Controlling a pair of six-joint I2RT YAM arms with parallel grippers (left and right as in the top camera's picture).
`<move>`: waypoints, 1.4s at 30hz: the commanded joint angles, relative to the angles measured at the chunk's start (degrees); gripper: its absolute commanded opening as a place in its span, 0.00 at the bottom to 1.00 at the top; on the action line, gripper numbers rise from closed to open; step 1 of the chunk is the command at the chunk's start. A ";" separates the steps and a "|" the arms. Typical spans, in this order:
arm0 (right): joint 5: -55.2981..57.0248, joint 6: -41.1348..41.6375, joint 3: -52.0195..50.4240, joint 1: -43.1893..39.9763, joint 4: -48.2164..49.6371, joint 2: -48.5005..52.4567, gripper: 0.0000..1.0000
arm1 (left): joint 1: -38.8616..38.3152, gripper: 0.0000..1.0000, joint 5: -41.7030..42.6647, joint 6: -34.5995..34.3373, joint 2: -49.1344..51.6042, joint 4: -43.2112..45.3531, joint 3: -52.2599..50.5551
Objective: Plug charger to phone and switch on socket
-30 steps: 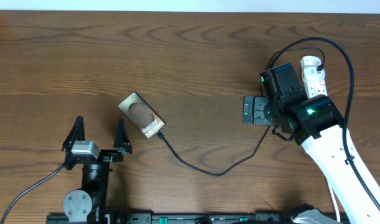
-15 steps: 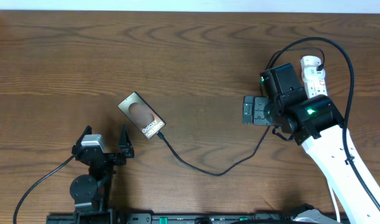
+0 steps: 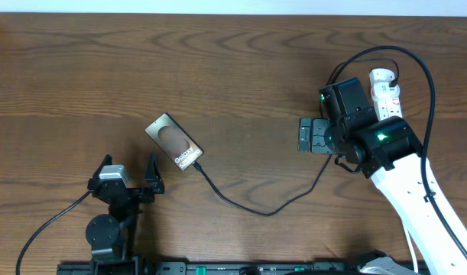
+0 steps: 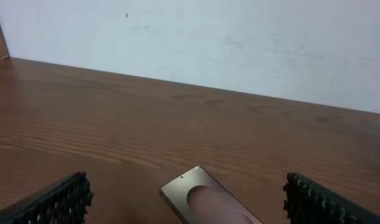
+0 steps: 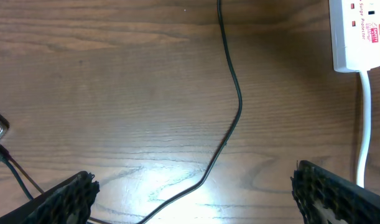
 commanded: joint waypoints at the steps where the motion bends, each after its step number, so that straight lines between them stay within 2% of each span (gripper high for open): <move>1: 0.28 -0.02 0.11 0.13 0.00 -0.13 0.99 | 0.09 0.98 0.79 0.31 -0.35 -2.89 -0.39; 15: 0.42 -0.13 0.11 0.13 0.02 -0.13 0.99 | 0.09 0.98 0.79 0.28 -0.35 -2.89 -0.39; 20: 3.80 -1.75 -0.96 0.11 1.53 -0.81 0.99 | 0.09 0.98 0.79 0.28 -0.35 -2.89 -0.39; 22: 4.74 -1.79 -3.80 0.13 7.19 -2.58 0.99 | 0.09 0.98 0.79 0.31 -0.35 -2.89 -0.39; 25: 5.11 -6.21 -13.38 0.02 24.13 -7.72 0.99 | 0.09 0.98 0.79 0.28 -0.35 -2.89 -0.39; 29: 5.07 -8.61 -31.08 -0.79 52.33 -17.27 0.99 | 0.09 0.98 0.79 0.31 -0.35 -2.89 -0.39; 30: 4.98 -8.59 -40.26 -1.75 66.05 -22.32 0.99 | 0.09 0.98 0.79 0.31 -0.35 -2.89 -0.39; 32: 4.63 -8.61 -49.46 -3.32 79.01 -27.52 0.99 | 0.09 0.98 0.79 0.28 -0.35 -2.89 -0.39; 34: 4.61 -8.61 -56.61 -5.16 87.54 -32.20 0.99 | 0.09 0.98 0.76 0.31 -0.35 -2.89 -0.39; 38: 4.63 -8.63 -66.82 -9.40 94.71 -41.59 0.99 | 0.09 0.98 0.79 0.31 -0.35 -2.89 -0.39; 42: 3.91 -10.40 -71.23 -13.33 93.57 -49.46 0.99 | 0.09 0.98 0.79 0.28 -0.35 -2.89 -0.39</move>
